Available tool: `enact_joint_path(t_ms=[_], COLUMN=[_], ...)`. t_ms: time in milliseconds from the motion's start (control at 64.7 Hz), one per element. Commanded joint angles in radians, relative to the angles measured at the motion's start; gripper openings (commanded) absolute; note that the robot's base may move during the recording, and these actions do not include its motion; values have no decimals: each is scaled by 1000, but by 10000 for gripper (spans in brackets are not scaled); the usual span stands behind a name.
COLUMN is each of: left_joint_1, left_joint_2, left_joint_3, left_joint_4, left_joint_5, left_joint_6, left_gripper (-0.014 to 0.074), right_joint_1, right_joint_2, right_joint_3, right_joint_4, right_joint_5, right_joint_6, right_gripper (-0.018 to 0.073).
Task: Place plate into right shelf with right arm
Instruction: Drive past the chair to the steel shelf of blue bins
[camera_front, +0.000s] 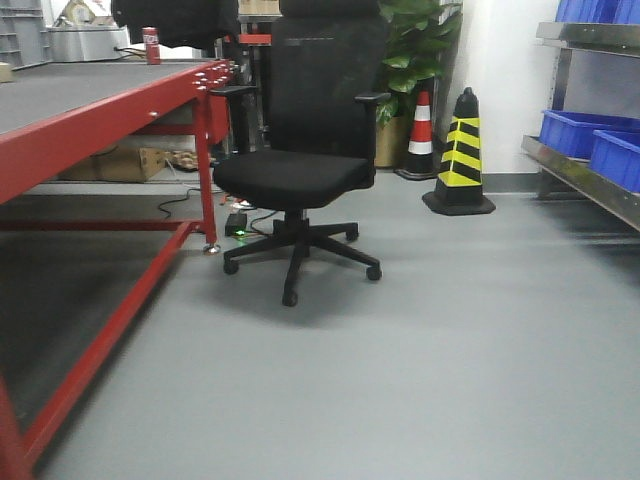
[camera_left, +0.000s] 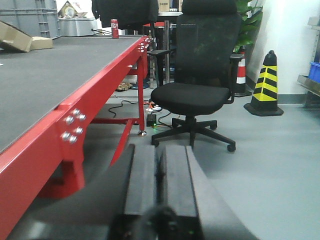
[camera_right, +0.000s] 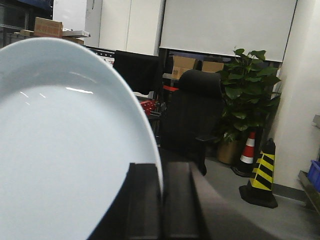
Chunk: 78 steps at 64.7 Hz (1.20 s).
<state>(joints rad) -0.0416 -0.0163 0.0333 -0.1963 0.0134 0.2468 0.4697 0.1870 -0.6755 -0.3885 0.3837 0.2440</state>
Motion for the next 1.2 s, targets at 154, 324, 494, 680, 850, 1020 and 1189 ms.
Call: enact_joint_path(t_ms=[154,324,494,680,850,1020,1189], left_joint_1=[3,3,3,3,3,3,3], left_joint_2=[-8,-8,-8,-8,-8,-8,-8], left_joint_3=[8,8,8,8,8,8,8], left_joint_4=[-2,-2,-2,-2,-2,-2,-2], left_joint_5=[-89,-89,-89,-89,-89,-89,-89], left_joint_6=[-2,-2,-2,-2,-2,-2,-2], left_gripper=[-47,-47,-47,-47,-47,-47,-47], right_joint_1=[-1,-1,-1,-1,-1,-1,-1], right_joint_2=[18,18,18,18,18,18,18], right_joint_3=[-27,-27,-27,-27,-27,-27,-27], right_joint_4=[-22,-22,-22,-22,-22,-22,-22], right_joint_5=[-92,-91,-91,-91,-92,-92,-92], right_joint_6=[-4,-4,-4,-4,-4,-4,-4], right_gripper=[52,52,52,52,52,52,52])
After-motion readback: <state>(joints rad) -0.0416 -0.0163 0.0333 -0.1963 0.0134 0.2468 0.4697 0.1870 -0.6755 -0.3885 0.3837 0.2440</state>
